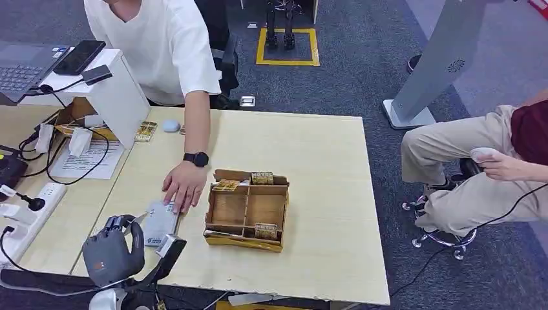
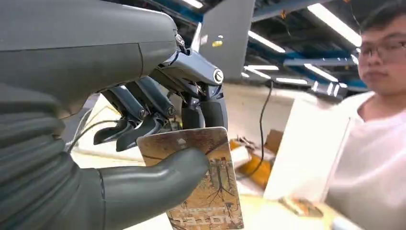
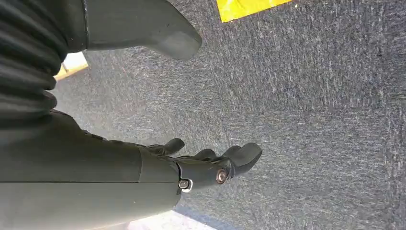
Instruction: Pass the card to the sensor for recognition and then transmit it.
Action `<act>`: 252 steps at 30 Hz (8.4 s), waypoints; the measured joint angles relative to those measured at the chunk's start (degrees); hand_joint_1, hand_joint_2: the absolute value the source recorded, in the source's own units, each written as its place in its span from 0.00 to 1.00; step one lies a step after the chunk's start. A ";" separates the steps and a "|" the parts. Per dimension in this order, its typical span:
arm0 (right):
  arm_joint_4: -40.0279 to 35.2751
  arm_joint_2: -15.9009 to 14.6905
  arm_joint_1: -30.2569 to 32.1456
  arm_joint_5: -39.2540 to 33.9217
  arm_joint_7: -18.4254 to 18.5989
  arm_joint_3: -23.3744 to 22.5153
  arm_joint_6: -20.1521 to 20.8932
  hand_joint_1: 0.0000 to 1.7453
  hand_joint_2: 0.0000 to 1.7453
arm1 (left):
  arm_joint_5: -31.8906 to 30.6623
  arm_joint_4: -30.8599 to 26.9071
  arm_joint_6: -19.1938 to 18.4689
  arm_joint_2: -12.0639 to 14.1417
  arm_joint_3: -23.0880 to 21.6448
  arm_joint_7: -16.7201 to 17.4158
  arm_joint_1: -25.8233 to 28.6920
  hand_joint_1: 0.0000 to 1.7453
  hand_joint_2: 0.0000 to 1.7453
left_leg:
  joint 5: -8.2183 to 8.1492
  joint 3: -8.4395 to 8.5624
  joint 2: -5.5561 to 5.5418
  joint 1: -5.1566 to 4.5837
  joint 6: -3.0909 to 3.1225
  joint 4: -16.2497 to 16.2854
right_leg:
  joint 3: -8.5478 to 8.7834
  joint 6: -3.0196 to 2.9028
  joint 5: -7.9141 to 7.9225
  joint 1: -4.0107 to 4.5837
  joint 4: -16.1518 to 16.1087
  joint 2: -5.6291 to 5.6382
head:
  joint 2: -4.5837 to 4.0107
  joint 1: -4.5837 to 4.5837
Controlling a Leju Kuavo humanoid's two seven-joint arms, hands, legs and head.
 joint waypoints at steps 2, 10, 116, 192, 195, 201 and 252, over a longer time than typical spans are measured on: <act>-0.13 0.00 0.01 -0.02 0.00 0.02 0.00 0.00 1.00 | -0.04 1.35 0.00 0.45 -0.82 0.48 0.01 1.00 1.00 | 0.00 0.00 0.00 0.00 0.00 0.00 | 0.00 0.00 0.00 0.00 0.00 0.00 | 0.00 0.00; -0.46 0.00 0.00 0.17 -0.42 0.11 0.00 0.00 1.00 | 2.21 7.46 0.02 2.60 -5.86 1.29 0.08 1.00 1.00 | 0.00 0.00 0.00 -0.01 0.00 0.00 | 0.00 0.00 0.00 0.00 0.00 0.00 | 0.00 0.00; -1.25 0.09 -0.43 0.57 0.35 3.25 0.00 0.00 1.00 | 5.33 24.83 0.13 -1.20 2.19 -6.73 -8.30 1.00 1.00 | 0.01 0.31 -0.02 -0.05 0.00 0.00 | 0.30 0.00 0.01 -0.02 0.01 -0.03 | 0.00 0.00; -0.31 0.31 -0.76 3.80 -0.28 2.97 0.00 0.00 1.00 | 72.63 13.12 -0.57 -0.15 -16.98 -22.32 -16.30 0.00 1.00 | 0.05 0.03 -0.03 -0.06 0.05 0.06 | 0.06 0.08 0.07 -0.03 0.01 0.00 | 0.02 -0.02; -0.26 0.28 -0.68 3.50 -0.42 2.95 0.00 0.00 1.00 | 72.59 10.95 -0.57 0.41 -17.64 -22.43 -15.07 0.00 1.00 | 0.05 0.03 -0.01 -0.06 0.05 0.06 | 0.06 0.08 0.07 -0.03 0.01 0.01 | 0.00 0.00; -0.07 0.15 -0.22 2.78 -0.85 2.67 0.00 0.00 1.00 | 70.55 4.11 -0.44 1.99 -20.02 -24.02 -11.21 0.00 1.00 | 0.04 0.03 -0.01 -0.06 0.05 0.06 | 0.06 0.08 0.07 -0.03 0.01 0.01 | 0.00 0.00; -0.55 -0.70 0.37 4.18 0.44 3.28 0.00 0.00 1.00 | -6.91 -16.75 -0.02 9.21 -21.61 -5.04 -1.12 0.00 1.00 | 0.06 0.04 -0.03 -0.01 0.00 0.04 | 0.03 0.08 0.06 0.00 0.03 -0.04 | 0.00 0.00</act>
